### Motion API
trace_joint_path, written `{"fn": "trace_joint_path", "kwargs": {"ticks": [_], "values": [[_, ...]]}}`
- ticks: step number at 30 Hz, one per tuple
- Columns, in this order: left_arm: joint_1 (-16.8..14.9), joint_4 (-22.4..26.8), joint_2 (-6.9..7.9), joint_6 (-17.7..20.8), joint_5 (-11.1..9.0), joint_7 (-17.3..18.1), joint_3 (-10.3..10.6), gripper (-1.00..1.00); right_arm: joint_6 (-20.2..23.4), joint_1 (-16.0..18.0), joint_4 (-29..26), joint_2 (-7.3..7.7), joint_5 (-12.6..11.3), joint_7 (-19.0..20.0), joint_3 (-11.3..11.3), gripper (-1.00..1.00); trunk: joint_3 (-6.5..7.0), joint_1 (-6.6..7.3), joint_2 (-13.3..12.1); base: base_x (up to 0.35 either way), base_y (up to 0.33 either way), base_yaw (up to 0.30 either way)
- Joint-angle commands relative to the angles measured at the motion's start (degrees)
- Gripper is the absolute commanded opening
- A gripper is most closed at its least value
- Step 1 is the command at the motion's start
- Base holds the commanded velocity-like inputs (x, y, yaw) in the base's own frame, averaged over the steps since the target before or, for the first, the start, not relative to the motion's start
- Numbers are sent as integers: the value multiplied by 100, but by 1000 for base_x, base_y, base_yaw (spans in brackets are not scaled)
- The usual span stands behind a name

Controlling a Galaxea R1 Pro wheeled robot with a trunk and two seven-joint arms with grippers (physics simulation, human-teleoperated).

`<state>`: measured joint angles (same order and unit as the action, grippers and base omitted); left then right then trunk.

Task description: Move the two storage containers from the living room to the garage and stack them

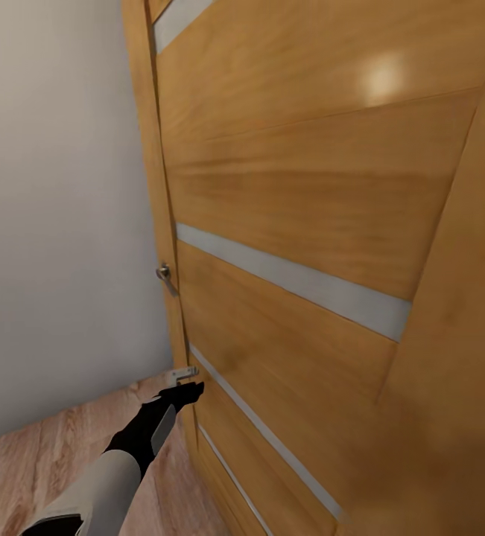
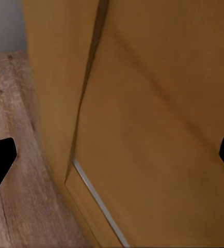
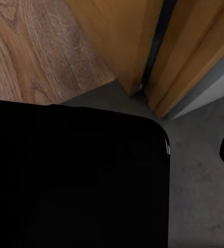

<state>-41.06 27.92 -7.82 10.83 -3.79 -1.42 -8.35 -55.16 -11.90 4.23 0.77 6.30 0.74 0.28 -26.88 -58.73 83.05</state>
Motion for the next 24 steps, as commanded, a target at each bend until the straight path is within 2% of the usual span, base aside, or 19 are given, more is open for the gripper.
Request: {"fn": "trace_joint_path", "kwargs": {"ticks": [1, 7, 24], "values": [[2, 11, -9, 34, -122, 18, 9, 100, -21, 4, 8, 2, 12, 7, -2, 100, -4, 0, 3, 0, 0, -218], [2, 11, -9, 34, -122, 19, 9, 100, -21, 4, 8, 2, 12, 5, -2, 100, -4, 0, 3, 0, 0, -79], [2, 11, -9, 34, -122, 19, 9, 100, -23, 4, 8, 2, 12, 5, -1, 100, -4, 0, 3, 0, 0, -4]]}}
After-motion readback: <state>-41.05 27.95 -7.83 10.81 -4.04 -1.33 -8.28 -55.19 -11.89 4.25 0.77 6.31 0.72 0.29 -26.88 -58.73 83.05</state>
